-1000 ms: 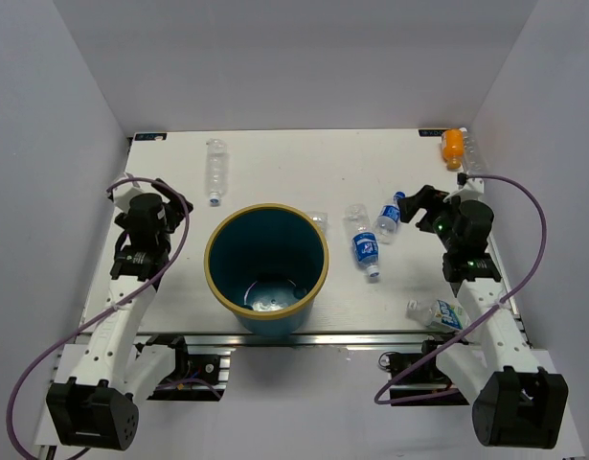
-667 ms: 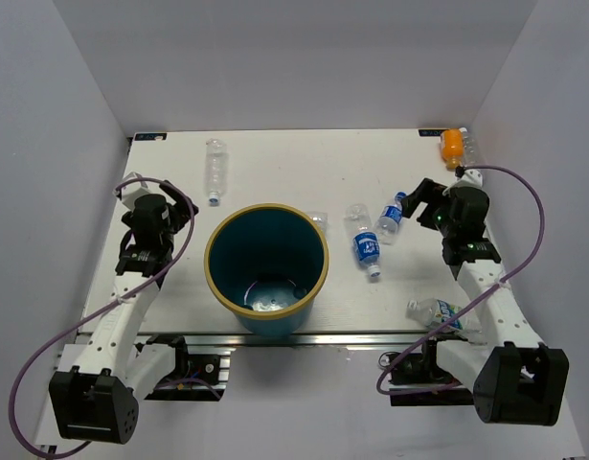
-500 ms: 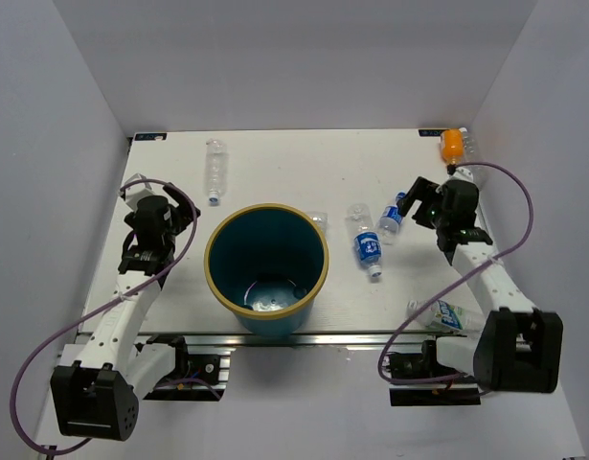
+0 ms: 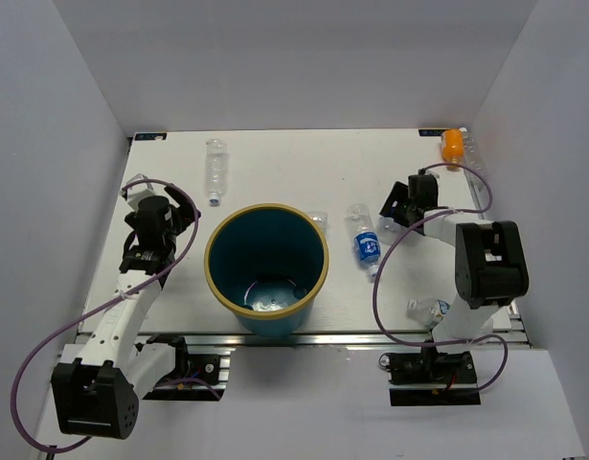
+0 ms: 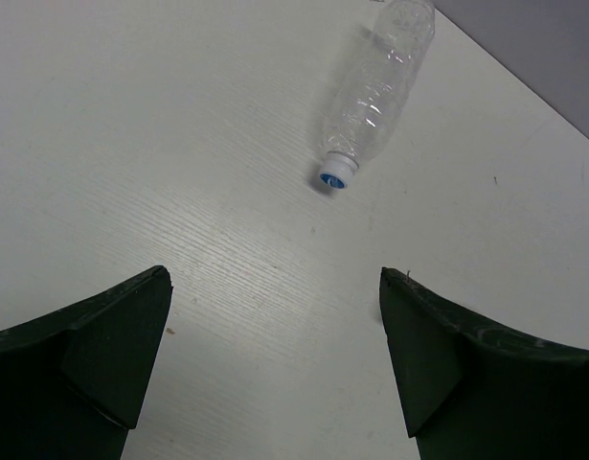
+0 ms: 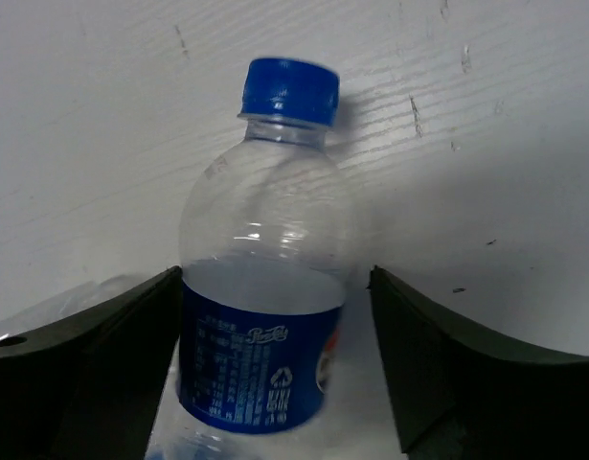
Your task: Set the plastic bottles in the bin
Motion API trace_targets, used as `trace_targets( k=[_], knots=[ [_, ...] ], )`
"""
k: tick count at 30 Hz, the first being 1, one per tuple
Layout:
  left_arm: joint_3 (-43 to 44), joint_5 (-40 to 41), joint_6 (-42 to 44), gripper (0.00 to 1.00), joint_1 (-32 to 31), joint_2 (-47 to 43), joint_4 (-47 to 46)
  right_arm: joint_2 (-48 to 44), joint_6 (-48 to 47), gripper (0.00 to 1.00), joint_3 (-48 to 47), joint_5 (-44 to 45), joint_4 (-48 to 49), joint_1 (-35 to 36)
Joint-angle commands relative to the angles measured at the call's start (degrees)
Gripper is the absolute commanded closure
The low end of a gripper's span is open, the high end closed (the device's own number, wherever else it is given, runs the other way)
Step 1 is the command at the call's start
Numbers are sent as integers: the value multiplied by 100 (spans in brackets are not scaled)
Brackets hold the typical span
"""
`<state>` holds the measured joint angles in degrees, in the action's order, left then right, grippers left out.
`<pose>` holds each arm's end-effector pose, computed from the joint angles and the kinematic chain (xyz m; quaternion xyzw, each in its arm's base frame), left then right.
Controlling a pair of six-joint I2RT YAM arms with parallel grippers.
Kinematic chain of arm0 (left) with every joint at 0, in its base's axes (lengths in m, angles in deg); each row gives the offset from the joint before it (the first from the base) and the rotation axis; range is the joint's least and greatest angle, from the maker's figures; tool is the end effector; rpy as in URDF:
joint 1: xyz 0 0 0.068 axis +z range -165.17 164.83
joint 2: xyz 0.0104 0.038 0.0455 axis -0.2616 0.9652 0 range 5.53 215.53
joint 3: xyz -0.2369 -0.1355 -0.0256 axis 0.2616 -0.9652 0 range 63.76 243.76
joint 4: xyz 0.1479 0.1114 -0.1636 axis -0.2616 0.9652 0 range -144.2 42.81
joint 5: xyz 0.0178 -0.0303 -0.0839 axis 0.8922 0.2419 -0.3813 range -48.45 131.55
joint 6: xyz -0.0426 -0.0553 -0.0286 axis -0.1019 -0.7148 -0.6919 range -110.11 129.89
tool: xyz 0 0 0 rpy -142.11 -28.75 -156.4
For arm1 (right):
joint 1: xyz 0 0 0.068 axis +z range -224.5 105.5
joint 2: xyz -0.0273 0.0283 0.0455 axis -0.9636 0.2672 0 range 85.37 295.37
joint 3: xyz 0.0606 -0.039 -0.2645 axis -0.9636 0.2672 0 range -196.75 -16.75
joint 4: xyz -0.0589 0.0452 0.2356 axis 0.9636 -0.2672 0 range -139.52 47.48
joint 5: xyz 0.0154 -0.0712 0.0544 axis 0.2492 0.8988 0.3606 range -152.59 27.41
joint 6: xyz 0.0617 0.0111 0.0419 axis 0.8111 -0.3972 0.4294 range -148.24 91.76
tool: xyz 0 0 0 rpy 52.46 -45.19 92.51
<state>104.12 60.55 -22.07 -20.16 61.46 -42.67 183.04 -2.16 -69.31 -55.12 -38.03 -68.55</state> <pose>0.2291 0.0008 0.2684 -0.2800 0.7981 -0.0296 0.5328 0.3628 0.0295 0.1670 0.1852 0.8880 0.0581 0.4169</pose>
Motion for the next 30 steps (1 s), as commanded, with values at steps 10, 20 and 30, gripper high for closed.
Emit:
trace_targets(
  k=[10,20,30],
  knots=[
    [-28,182,41,2,16,-73,-54,-1336,-665,69,-527,-391,421,46],
    [77,-256,173,2,25,243,-326,-2683,-1939,69,-1617,-5262,379,2089],
    [745,-739,734,2,16,1085,-590,-1971,-3364,11,-2532,-5598,-1513,3799]
  ],
)
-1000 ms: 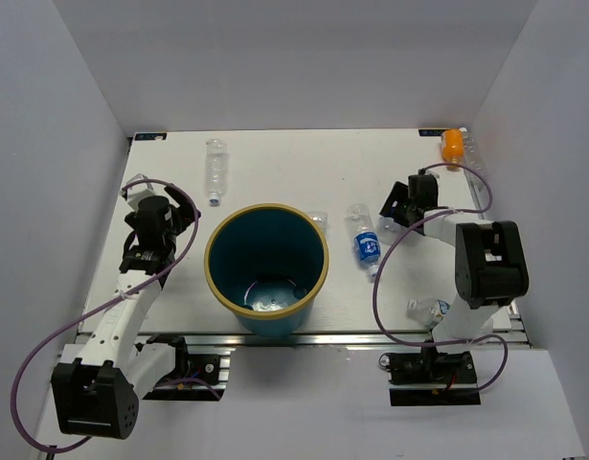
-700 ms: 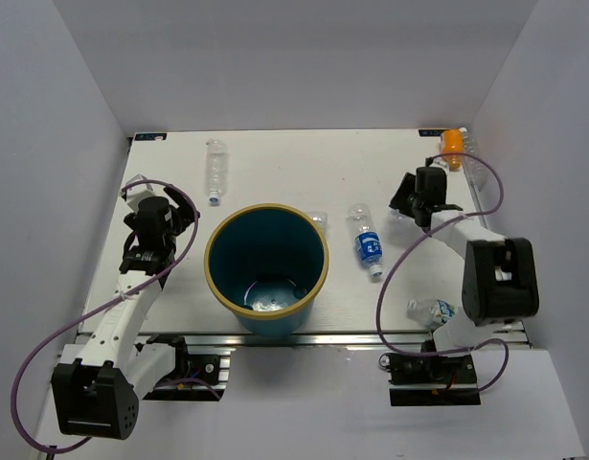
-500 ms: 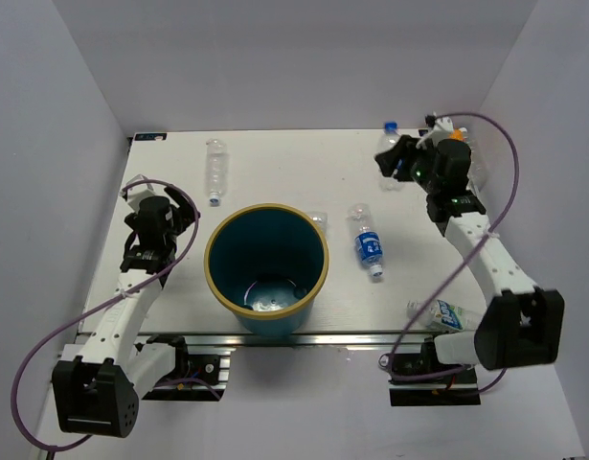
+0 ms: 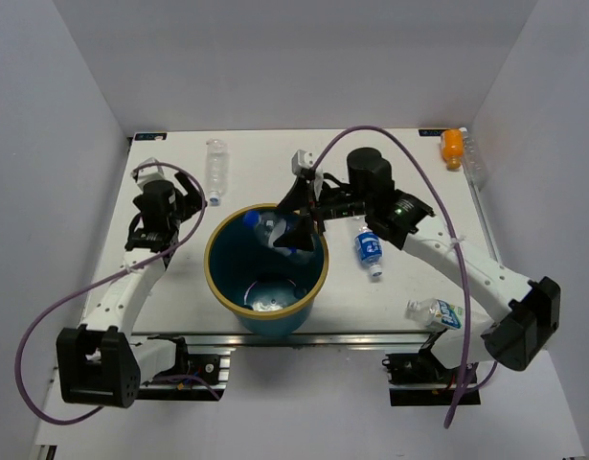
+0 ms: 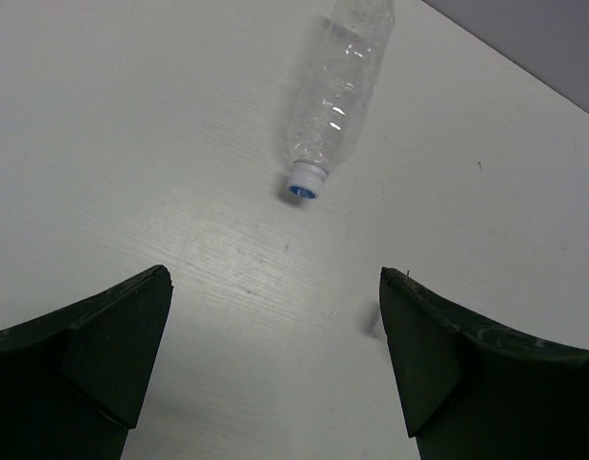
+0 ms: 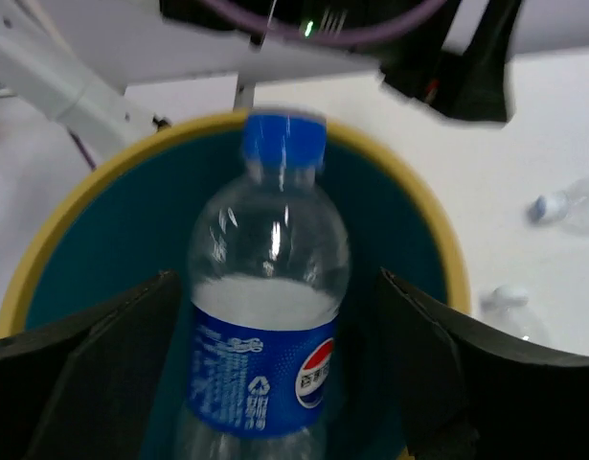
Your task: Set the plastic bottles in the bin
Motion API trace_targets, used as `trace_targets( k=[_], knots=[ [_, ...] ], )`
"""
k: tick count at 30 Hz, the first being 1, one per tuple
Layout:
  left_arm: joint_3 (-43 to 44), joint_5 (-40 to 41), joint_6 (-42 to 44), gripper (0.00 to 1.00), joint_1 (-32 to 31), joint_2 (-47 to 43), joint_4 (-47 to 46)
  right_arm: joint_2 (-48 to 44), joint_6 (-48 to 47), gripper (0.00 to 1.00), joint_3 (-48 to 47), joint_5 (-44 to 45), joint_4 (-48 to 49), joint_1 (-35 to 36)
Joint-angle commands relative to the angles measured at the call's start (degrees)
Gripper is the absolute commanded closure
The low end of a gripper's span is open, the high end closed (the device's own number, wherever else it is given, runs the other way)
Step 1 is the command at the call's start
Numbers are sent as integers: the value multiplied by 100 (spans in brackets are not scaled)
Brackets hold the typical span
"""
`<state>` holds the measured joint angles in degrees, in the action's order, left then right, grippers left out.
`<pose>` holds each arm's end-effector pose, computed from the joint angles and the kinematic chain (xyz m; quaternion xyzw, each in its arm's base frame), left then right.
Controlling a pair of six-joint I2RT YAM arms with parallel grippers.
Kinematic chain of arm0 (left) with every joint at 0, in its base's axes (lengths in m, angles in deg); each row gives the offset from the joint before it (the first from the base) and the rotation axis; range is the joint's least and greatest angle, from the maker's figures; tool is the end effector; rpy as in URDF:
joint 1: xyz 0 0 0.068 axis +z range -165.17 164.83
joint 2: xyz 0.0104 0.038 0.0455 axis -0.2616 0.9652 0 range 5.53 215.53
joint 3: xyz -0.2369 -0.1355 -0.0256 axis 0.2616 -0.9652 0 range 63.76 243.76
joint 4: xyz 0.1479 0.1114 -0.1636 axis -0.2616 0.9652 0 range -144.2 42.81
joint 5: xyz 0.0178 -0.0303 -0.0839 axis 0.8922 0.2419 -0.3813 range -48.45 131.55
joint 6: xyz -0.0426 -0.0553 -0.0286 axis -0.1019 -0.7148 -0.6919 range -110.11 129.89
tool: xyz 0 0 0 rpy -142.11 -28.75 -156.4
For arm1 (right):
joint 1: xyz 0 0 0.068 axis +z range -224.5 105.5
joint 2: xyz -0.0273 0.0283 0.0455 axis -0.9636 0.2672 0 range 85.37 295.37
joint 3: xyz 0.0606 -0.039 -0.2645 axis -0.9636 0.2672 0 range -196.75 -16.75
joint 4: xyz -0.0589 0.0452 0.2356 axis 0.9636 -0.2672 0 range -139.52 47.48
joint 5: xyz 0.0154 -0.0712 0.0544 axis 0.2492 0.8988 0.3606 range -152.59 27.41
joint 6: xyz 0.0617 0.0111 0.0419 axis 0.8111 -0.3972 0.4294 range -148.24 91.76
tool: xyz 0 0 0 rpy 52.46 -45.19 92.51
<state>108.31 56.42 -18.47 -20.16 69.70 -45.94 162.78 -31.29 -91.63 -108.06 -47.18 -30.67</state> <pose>0.2611 -0.0064 0.2684 -0.2374 0.8182 -0.0407 0.5220 0.1935 0.2486 0.4075 -0.5097 0.5330 0.4842 0.4708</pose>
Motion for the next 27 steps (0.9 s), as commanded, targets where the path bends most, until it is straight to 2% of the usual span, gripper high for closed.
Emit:
trace_targets(
  k=[1,9,12,14,15,19,22,25,27],
  knots=[
    [378,-406,436,2,16,385,-393,64,-434,11,-317,-261,-579,11],
    [1546,-1048,1201,2,34,1817,-1071,-85,-399,11,-915,-304,-711,-173],
    [2626,-1284,1192,2,182,3036,-512,-295,-232,11,-863,-103,-536,-506],
    [3005,-1478,1227,2,323,3496,-543,-419,-83,11,-740,38,-431,-849],
    [3302,-1966,1280,2,367,3715,-683,-541,14,11,-548,-5,-352,-989],
    [4498,-2505,1588,2,420,4893,-281,-823,497,11,94,-453,298,-1640],
    [5219,-2751,1754,2,420,5719,-263,-911,727,11,368,-532,633,-1746],
    [6070,-3042,2062,2,412,6485,246,-868,709,11,386,-507,494,-1825],
    [6327,-2886,2001,2,412,6837,457,-824,709,11,403,-489,475,-1878]
  ],
)
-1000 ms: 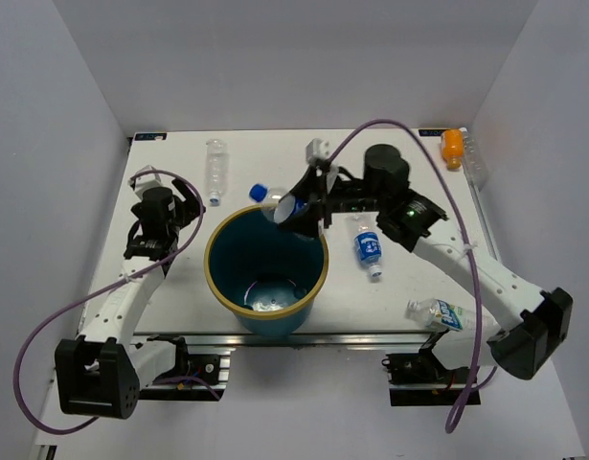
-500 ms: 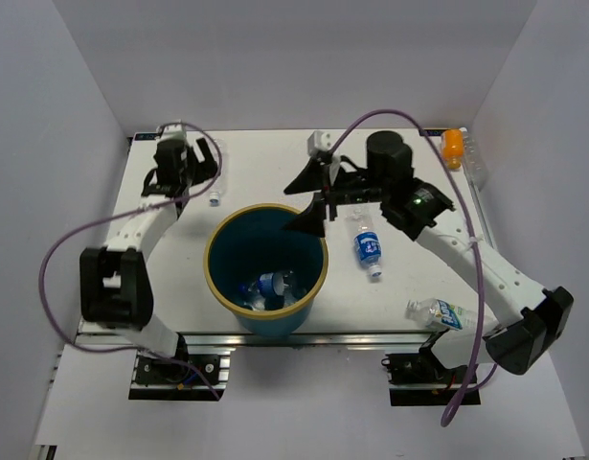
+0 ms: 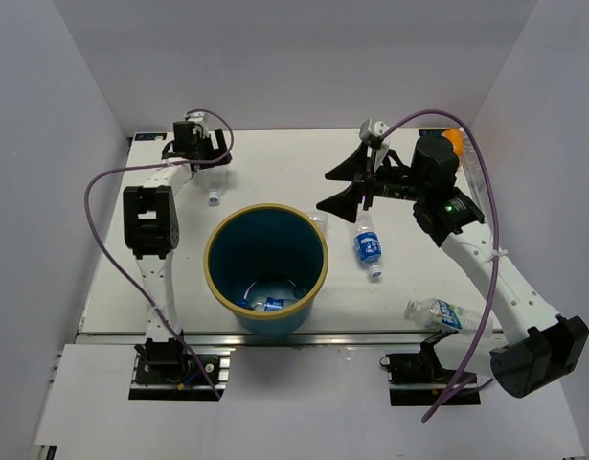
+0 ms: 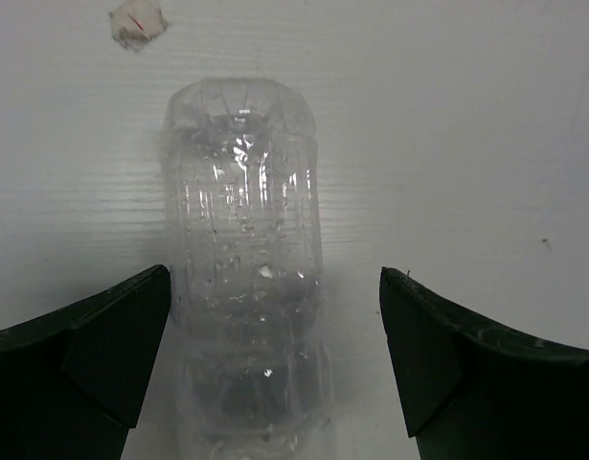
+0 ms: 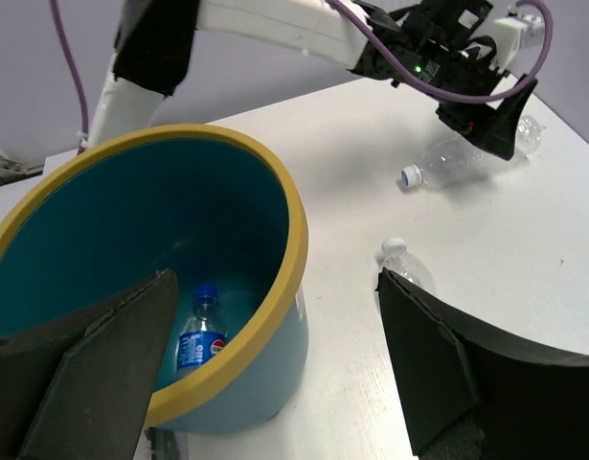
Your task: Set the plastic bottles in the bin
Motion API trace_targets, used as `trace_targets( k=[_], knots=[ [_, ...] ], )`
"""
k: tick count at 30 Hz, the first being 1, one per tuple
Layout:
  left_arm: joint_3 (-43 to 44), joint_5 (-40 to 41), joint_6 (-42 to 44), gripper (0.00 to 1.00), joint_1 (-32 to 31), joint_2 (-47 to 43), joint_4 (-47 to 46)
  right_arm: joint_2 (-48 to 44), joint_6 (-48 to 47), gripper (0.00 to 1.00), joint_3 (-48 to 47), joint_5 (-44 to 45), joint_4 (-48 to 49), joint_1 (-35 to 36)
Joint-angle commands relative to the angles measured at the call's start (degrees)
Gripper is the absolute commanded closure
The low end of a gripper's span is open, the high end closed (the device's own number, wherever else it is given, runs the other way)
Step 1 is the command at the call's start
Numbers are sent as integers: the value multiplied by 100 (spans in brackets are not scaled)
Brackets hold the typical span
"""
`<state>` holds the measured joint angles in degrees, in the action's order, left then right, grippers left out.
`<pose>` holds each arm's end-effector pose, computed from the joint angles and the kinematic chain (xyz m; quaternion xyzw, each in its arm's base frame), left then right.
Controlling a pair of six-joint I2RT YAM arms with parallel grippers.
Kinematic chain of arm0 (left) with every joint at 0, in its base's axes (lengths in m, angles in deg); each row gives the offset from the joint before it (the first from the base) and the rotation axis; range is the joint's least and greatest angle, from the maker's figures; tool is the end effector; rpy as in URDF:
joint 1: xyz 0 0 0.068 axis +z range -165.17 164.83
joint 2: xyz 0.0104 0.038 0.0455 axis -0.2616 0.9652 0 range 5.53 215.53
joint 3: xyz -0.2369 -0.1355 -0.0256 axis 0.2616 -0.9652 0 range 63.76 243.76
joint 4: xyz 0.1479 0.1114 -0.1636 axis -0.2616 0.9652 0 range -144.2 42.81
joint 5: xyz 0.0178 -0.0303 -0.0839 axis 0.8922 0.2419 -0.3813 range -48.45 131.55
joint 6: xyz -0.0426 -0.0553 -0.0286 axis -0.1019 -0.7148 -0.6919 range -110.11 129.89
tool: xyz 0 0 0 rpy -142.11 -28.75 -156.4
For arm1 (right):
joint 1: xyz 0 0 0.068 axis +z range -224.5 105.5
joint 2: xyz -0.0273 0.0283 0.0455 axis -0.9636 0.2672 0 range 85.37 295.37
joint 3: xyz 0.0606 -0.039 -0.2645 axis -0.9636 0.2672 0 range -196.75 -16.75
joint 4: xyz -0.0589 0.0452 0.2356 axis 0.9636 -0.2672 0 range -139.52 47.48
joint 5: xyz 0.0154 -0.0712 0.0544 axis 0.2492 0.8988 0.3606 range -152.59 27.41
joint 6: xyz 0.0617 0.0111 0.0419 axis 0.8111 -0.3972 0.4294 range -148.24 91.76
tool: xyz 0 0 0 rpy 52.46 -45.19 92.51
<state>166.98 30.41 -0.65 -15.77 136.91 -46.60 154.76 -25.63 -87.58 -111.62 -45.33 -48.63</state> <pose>0.5367 -0.0179 0.1775 -0.0327 0.8863 -0.1300 0.4433 0.2221 0.1611 0.4249 -0.4152 0.5792 0.4441 0.5430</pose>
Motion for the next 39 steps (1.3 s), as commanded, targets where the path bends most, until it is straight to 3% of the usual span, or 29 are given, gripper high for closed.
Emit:
trace_targets(
  k=[1,4,8,16,21,23,29,31,34,35,39],
  knots=[
    [671,-197,237,2,-19,204,602,-4,178,11,34,-141,290,-160],
    [866,-20,264,6,-19,363,884,22,363,11,130,-141,307,-301],
    [727,-117,273,28,-19,74,1025,49,416,11,262,-159,351,-424],
    [-223,68,-123,42,-19,-1744,418,-162,757,11,982,148,641,-925],
    [-985,-283,-597,43,-28,-3510,-11,-180,531,11,1475,1070,800,-1233],
    [-1460,-704,-1000,39,-28,-4386,-606,4,268,11,1467,1186,677,-1295],
    [-3253,-1968,-2248,39,-238,-6104,-2284,776,222,11,1151,239,782,-1506],
    [-3919,-2155,-2452,39,-649,-6728,-2848,962,231,11,984,18,747,-1532],
    [-4580,-1797,-2496,39,-1502,-7326,-3210,1270,135,11,974,16,1019,-1523],
    [-4966,-1717,-2496,39,-1704,-7423,-3273,1462,-83,11,931,-44,1028,-1532],
    [-5566,-1778,-2479,36,-2452,-7740,-3212,2253,-2452,11,361,-562,275,-1488]
  ],
)
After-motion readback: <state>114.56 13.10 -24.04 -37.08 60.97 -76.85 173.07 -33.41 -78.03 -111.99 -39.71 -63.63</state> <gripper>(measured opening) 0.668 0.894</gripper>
